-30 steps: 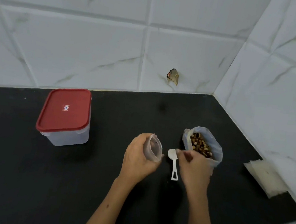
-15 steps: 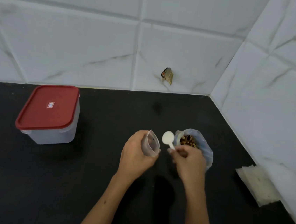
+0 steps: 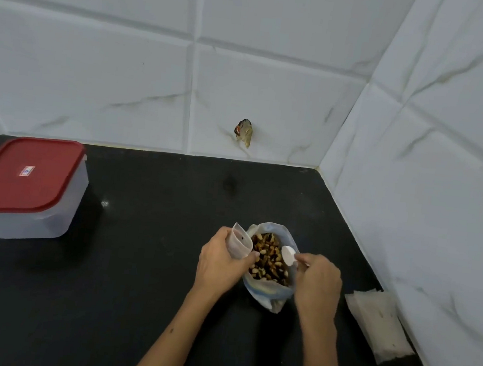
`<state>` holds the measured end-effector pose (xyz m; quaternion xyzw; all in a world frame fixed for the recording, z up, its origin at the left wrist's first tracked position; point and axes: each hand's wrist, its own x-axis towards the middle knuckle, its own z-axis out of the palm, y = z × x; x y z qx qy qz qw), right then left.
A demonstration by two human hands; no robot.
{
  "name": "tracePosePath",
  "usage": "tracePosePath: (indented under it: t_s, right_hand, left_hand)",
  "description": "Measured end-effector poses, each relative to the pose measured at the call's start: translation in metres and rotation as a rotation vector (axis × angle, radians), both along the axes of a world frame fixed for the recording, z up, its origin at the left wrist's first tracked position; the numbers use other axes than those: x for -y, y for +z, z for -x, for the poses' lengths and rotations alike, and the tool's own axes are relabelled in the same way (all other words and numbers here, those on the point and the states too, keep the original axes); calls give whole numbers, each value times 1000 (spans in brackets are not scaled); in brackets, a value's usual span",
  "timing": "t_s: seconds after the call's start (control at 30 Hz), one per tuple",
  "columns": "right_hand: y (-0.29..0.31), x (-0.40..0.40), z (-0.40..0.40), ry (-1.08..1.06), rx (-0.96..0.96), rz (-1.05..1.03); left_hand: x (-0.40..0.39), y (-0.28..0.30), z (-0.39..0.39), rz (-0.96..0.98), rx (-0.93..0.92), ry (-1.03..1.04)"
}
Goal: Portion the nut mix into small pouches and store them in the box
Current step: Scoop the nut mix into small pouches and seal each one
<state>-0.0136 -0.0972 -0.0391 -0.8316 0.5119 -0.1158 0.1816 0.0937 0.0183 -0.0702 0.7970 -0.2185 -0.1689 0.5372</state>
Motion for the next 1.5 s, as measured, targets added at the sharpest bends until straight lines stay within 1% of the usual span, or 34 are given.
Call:
tracePosePath:
  t_s: [0.17,0.27,0.37,0.5,0.6,0.73,0.8,0.87,0.97,1.03,1.13,1.2,1.3,1.37,1.5]
  right_hand:
    - [-10,2,-9,0,-16,47]
    - [-13,-1,-17,20,9,68]
    - [-16,-1,-26,27,19,41]
    - [-15,10,-26,30,-6,-86]
    - [-16,18,-24,19,-5,-130]
    - [-16,10,-31,-10,84,-124]
    - [-18,9,-33,-27,109,-153]
    - [-20,15,-31,-50,112,-199]
    - [-15,18,-28,-65,62,-234]
    - [-13,8,-30,-35,49,-183]
    - [-16,-9,-37,2,90,-74]
    - [-17,-7,-38,-26,137,-158]
    - [-13,10,-33,-153,200,-413]
    - [-10,15,-30,-208,206,-535]
    - [-10,13,-24,-249,283,-634]
  left_hand:
    - [5,-8,2,-12,-94,25]
    - [8,-14,5,36,-208,30]
    - [12,-19,7,77,-351,51]
    - [14,-20,7,118,-443,88]
    - [13,-20,6,135,-479,105]
    - [13,-17,7,159,-493,90]
    - [14,-16,8,158,-495,102]
    - [15,-16,9,160,-495,117]
    - [15,-17,12,157,-497,145]
    - [15,-15,13,150,-503,158]
    - [14,-11,16,153,-510,155]
    - [13,-10,18,163,-513,148]
    - [10,-11,19,165,-514,153]
    - [8,-10,20,157,-504,152]
    - [6,-9,21,136,-470,118]
